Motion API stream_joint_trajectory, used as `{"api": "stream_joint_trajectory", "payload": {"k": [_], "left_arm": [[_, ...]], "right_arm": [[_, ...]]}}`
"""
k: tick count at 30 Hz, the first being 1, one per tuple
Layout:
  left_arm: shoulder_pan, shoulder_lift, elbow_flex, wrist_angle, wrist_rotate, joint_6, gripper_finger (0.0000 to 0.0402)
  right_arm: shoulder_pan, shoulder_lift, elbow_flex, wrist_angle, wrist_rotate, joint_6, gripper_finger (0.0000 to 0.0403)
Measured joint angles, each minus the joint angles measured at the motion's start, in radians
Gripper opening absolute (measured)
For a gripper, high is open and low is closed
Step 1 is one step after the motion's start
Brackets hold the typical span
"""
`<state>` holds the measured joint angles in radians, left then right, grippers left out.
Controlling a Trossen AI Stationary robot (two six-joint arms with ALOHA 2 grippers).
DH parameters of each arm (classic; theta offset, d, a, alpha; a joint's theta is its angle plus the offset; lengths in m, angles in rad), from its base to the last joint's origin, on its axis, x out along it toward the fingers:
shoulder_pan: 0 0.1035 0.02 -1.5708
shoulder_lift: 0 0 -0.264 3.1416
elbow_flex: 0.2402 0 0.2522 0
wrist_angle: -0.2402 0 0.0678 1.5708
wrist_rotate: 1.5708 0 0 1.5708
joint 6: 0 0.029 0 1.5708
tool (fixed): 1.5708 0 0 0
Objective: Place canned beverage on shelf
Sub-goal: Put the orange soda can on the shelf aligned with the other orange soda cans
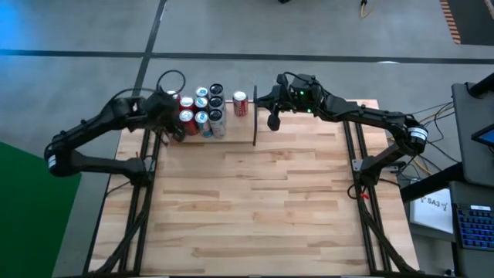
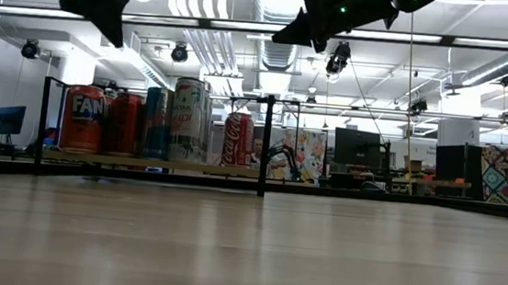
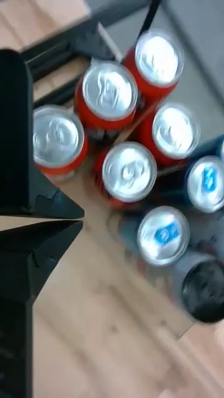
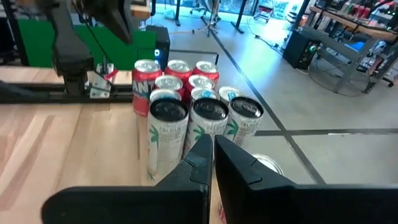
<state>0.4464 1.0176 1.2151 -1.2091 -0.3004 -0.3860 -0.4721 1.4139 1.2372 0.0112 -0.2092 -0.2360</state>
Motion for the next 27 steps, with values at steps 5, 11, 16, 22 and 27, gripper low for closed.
{"api": "stream_joint_trajectory", "payload": {"k": [5, 11, 16, 22, 27], "left_arm": [[0.087, 0.126, 0.099, -0.124, 0.054, 0.087, 0.0], [0.167, 0.196, 0.107, -0.211, 0.048, 0.171, 0.0], [0.18, 0.184, 0.068, -0.18, 0.016, 0.199, 0.0], [0.18, 0.158, 0.003, -0.141, -0.03, 0.187, 0.0], [0.18, 0.139, -0.061, -0.057, -0.031, 0.186, 0.0]], "right_arm": [[0.0, -0.002, 0.036, -0.035, 0.0, 0.035, 0.0009], [0.007, -0.002, 0.051, -0.095, 0.0, 0.057, 0.0009], [0.01, -0.002, 0.051, -0.1, 0.0, 0.061, 0.0009], [0.01, -0.002, 0.051, -0.103, 0.0, 0.061, 0.0009], [0.01, -0.002, 0.051, -0.103, 0.0, 0.061, 0.0009]]}}
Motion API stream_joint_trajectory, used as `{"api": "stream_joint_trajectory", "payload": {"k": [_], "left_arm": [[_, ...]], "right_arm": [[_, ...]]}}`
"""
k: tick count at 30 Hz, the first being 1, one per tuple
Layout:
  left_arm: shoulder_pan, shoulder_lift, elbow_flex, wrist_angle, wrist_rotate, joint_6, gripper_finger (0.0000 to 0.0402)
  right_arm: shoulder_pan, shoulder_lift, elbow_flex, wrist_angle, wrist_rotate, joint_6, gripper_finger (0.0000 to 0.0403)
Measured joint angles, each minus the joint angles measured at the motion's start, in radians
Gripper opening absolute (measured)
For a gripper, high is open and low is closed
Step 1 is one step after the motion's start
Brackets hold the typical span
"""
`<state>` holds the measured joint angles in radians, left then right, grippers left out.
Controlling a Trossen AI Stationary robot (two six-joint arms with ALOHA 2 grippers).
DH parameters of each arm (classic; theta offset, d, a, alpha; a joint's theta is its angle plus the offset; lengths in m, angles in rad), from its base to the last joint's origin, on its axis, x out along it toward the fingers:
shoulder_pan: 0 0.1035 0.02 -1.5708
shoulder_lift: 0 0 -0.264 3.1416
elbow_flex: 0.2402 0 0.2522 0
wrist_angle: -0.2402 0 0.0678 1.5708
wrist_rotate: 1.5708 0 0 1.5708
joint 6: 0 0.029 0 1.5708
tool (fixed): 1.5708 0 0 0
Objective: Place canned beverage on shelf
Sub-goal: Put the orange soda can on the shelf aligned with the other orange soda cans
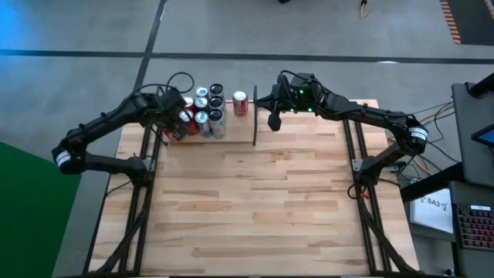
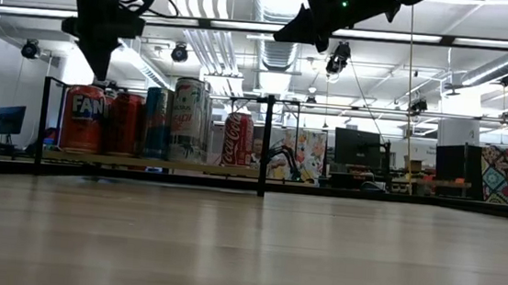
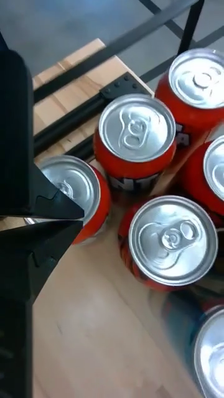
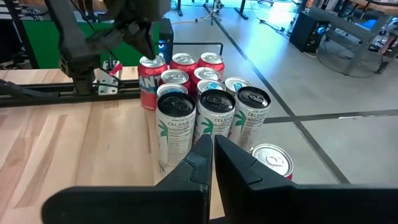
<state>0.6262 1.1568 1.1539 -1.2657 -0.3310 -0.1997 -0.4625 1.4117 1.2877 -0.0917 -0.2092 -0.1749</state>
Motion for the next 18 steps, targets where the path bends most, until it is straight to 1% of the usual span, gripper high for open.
{"api": "stream_joint_trajectory", "payload": {"k": [7, 11, 18], "left_arm": [[-0.001, -0.005, -0.064, 0.034, -0.002, 0.0, 0.0], [-0.001, -0.005, -0.078, 0.047, -0.007, 0.011, 0.0], [-0.001, -0.015, -0.074, 0.043, -0.003, 0.108, 0.0]], "right_arm": [[0.0, 0.0, 0.0, 0.0, 0.0, 0.005, 0.0009], [0.0, 0.0, 0.0, 0.0, 0.0, 0.007, 0.0009], [0.0, 0.0, 0.0, 0.0, 0.0, 0.008, 0.0009]]}}
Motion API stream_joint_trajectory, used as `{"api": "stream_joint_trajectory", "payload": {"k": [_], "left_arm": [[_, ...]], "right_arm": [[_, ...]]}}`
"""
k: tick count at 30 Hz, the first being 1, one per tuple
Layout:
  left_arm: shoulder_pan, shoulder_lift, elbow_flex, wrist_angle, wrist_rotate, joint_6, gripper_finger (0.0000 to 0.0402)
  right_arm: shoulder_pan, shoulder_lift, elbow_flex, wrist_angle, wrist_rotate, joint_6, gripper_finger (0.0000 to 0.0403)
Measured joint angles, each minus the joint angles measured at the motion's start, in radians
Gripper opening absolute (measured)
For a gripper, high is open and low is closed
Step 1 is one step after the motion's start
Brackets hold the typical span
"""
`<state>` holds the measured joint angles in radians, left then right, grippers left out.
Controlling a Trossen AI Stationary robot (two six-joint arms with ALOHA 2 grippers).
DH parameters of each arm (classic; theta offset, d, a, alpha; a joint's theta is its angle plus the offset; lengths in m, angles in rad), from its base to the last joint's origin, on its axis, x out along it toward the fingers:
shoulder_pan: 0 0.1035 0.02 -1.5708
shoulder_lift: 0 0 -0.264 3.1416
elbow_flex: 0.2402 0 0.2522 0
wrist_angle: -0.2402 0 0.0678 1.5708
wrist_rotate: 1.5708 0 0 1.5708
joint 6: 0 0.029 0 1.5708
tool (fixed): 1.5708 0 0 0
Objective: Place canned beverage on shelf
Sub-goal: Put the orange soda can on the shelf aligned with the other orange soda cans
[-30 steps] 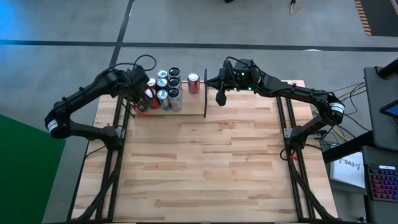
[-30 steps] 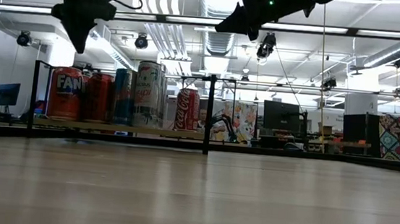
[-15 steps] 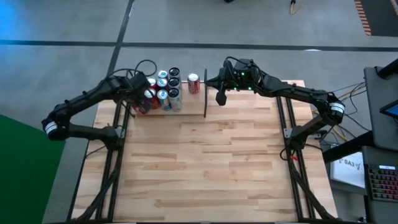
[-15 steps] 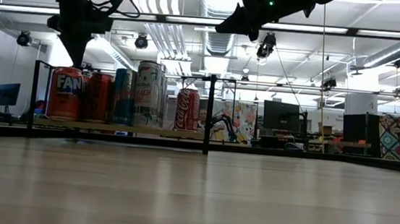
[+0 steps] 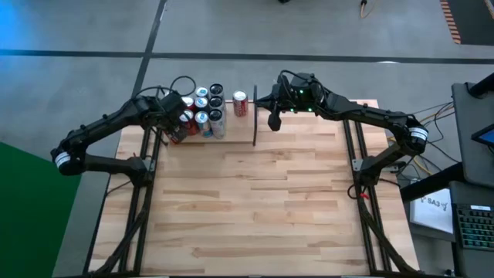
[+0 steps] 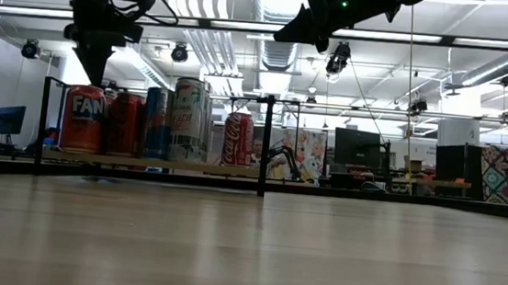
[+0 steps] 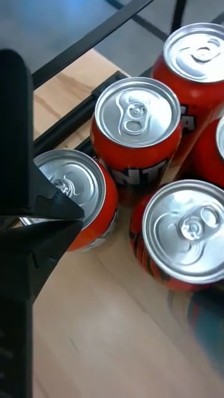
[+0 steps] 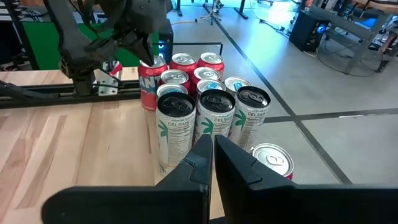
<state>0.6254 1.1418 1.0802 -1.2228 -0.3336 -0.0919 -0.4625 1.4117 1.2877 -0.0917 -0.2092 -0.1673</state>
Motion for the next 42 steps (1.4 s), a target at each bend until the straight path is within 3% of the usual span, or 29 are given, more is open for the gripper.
{"api": "stream_joint_trajectory", "payload": {"k": [8, 13, 18, 35, 42], "left_arm": [[0.0, -0.029, 0.002, -0.026, 0.004, 0.094, 0.0], [-0.001, -0.062, 0.003, -0.131, 0.075, 0.251, 0.0], [-0.001, -0.075, -0.009, -0.142, 0.081, 0.352, 0.0], [0.0, -0.047, -0.011, -0.123, 0.079, 0.309, 0.0], [0.0, -0.047, -0.011, -0.139, 0.019, 0.272, 0.0]], "right_arm": [[0.0, 0.0, 0.0, 0.0, 0.0, 0.003, 0.0009], [0.0, 0.0, 0.0, 0.0, 0.0, 0.002, 0.0009], [0.0, 0.0, 0.0, 0.0, 0.0, 0.0, 0.0009], [0.0, 0.0, 0.0, -0.005, 0.0, -0.005, 0.0009], [0.0, 0.0, 0.0, -0.005, 0.0, -0.008, 0.0009]]}}
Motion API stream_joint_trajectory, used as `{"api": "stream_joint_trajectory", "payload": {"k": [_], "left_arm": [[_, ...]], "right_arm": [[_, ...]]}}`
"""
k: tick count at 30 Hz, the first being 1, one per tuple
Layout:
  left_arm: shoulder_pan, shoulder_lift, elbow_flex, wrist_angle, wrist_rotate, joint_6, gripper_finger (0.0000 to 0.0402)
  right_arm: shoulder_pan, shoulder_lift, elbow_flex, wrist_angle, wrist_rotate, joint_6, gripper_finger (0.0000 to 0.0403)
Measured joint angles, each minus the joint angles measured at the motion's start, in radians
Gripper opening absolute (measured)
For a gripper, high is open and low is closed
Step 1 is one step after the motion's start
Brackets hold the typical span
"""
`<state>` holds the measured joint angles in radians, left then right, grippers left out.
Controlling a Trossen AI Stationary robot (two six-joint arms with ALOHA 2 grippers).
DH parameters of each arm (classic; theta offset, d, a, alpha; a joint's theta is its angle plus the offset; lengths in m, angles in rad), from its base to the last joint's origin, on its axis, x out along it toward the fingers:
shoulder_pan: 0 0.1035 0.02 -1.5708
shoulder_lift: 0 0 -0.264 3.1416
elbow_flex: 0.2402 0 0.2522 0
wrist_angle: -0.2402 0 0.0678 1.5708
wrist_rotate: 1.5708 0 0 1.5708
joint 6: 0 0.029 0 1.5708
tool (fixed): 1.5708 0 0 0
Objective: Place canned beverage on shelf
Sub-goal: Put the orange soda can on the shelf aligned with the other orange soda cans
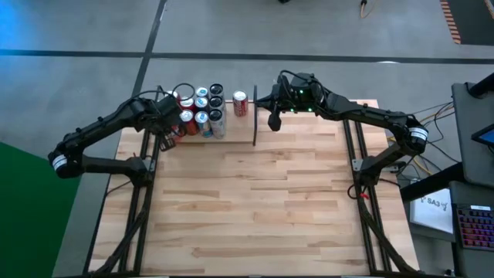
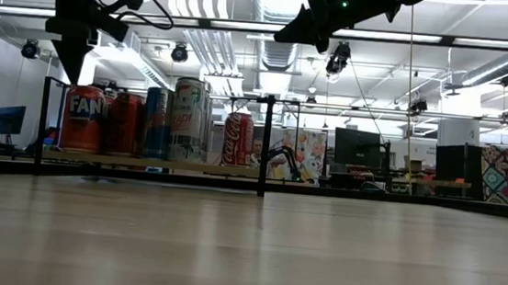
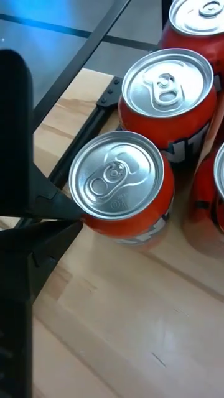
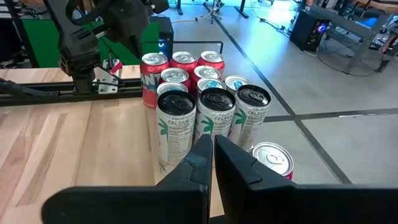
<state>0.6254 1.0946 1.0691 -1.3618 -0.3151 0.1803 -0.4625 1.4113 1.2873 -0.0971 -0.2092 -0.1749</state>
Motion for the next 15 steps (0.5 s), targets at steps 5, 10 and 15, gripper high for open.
{"api": "stream_joint_trajectory", "payload": {"k": [5, 10, 15], "left_arm": [[0.0, -0.001, 0.0, -0.027, -0.001, -0.018, 0.0], [0.0, -0.013, 0.0, -0.035, 0.004, -0.036, 0.0], [0.0, -0.02, 0.021, 0.045, 0.044, -0.044, 0.0]], "right_arm": [[0.0, 0.0, 0.0, -0.002, 0.0, 0.0, 0.0009], [0.0, 0.0, 0.0, -0.003, 0.0, 0.0, 0.0009], [0.0, 0.0, 0.0, -0.002, 0.0, 0.0, 0.0009]]}}
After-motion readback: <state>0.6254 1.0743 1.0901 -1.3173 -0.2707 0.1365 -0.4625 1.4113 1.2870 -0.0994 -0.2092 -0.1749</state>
